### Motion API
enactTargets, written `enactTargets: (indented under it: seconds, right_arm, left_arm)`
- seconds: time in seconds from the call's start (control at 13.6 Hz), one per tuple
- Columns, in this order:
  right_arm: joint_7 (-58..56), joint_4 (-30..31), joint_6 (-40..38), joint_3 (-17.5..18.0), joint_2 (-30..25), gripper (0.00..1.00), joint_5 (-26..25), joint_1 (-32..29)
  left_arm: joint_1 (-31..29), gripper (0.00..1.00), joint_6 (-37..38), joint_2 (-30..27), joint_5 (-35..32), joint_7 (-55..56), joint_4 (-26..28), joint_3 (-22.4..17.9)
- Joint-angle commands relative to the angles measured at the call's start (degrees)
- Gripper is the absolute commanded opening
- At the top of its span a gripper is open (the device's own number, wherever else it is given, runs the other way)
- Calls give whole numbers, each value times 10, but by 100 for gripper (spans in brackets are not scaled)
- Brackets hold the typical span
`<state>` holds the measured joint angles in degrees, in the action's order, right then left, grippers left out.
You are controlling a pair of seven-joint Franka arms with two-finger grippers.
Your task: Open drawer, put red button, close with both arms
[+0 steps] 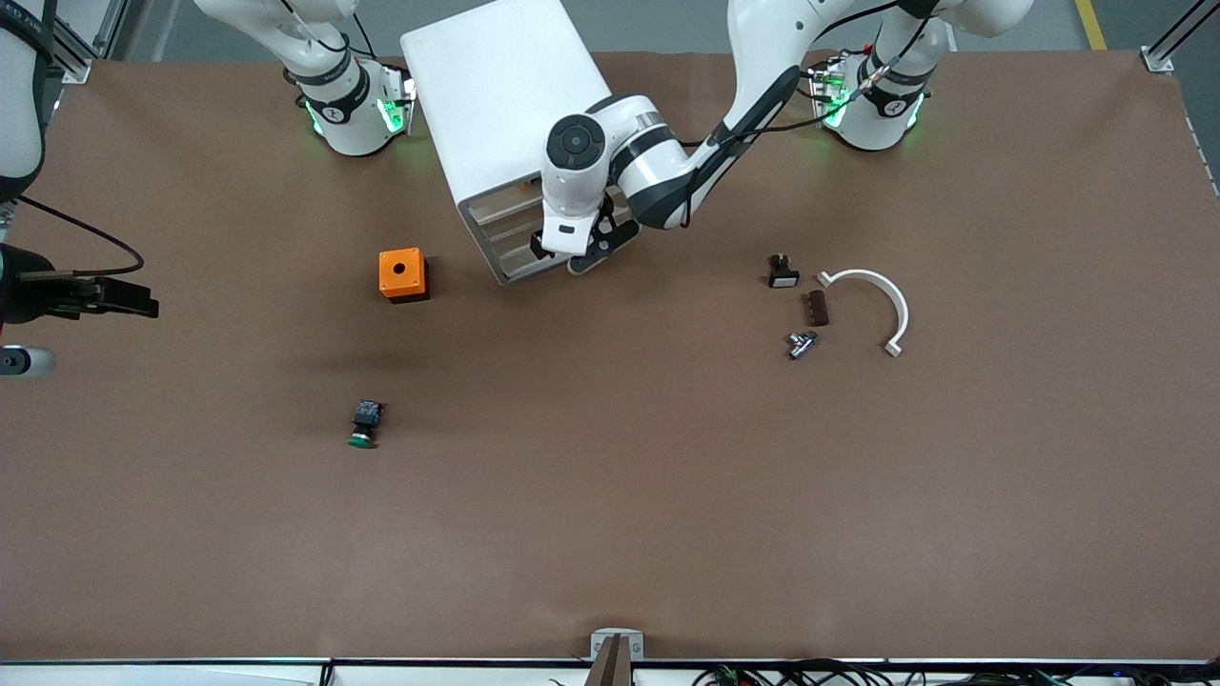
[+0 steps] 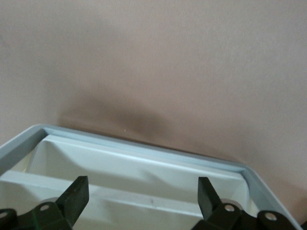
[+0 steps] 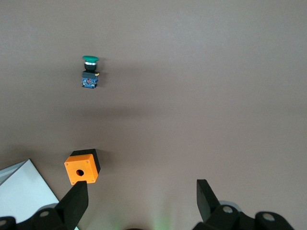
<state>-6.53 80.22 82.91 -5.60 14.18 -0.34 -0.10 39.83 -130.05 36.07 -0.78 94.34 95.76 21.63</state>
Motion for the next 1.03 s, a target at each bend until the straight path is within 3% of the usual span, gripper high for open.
enactTargets:
  seconds: [0.0, 0.29, 0.51, 0.95]
  right_arm:
    - [5, -9, -10, 8, 1, 100, -12, -4]
    - [11, -8, -10, 8, 1, 100, -12, -3]
    - [36, -8, -10, 9, 1, 100, -12, -3]
    - [33, -49, -11, 10, 1, 100, -4, -5]
  left_arm:
    - [-43, 100, 31, -8, -14, -22, -21, -6]
    - [-131, 100, 111, -11, -14, -76, -84, -14]
    - [-208, 100, 154, -32, -29, -110, -101, -17]
    - [-339, 100, 318, -140, -73, -362, -100, -17]
